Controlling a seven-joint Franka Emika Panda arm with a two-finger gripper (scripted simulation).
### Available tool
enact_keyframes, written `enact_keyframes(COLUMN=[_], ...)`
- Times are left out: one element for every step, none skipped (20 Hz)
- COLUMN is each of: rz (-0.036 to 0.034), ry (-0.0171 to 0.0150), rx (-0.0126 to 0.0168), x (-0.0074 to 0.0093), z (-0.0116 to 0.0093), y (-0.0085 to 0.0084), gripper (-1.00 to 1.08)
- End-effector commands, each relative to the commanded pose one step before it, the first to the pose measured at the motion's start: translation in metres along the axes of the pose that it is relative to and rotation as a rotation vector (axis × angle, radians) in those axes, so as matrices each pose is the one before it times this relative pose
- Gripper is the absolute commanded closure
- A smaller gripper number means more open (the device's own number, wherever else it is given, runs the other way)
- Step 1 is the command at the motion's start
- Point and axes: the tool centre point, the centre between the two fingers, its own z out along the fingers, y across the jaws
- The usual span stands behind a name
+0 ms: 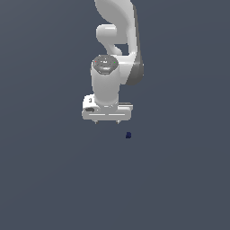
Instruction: Pick up the object and move it to a goal position.
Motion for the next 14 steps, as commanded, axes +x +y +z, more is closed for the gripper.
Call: enact_keyframes(rz=[-0.00294,-0.00249,-0.00408,-0.00577,-0.00740,-0.00910,-0.01071,-0.01235,-0.01392,-0.01534,-0.01668,-0.01827,-0.01978,-0.02145], ry=[0.00049,0.00009,-0.00003,-0.00009,-0.00008,-0.00002,0.00005,0.00010,0.00014,0.00015,0.00014,0.00013,0.00014,0.00017], rx=[-0.00011,-0.00003,-0.00019,-0.00032,-0.00037,-0.00038,-0.00039,-0.00041,-0.00043,-0.00045,-0.00049,-0.00053,-0.00055,-0.00056], x=[0.00016,0.00005,0.00002,0.00001,0.00002,0.00006,0.00009,0.00013,0.00016,0.00019,0.00021,0.00024,0.00027,0.00033], z=[-0.00013,0.00019,0.00035,0.00050,0.00063,0.00075,0.00086,0.00097,0.00109,0.00119,0.00130,0.00143,0.00155,0.00167], y=[-0.00068,-0.00023,-0.00023,-0.00032,-0.00041,-0.00059,-0.00075,-0.00090,-0.00103,-0.00114,-0.00122,-0.00132,-0.00142,-0.00156], gripper=[-0.92,-0.92,-0.92,-0.92,-0.92,-0.92,-0.92,-0.92,-0.92,-0.92,-0.92,-0.92,-0.92,-0.92])
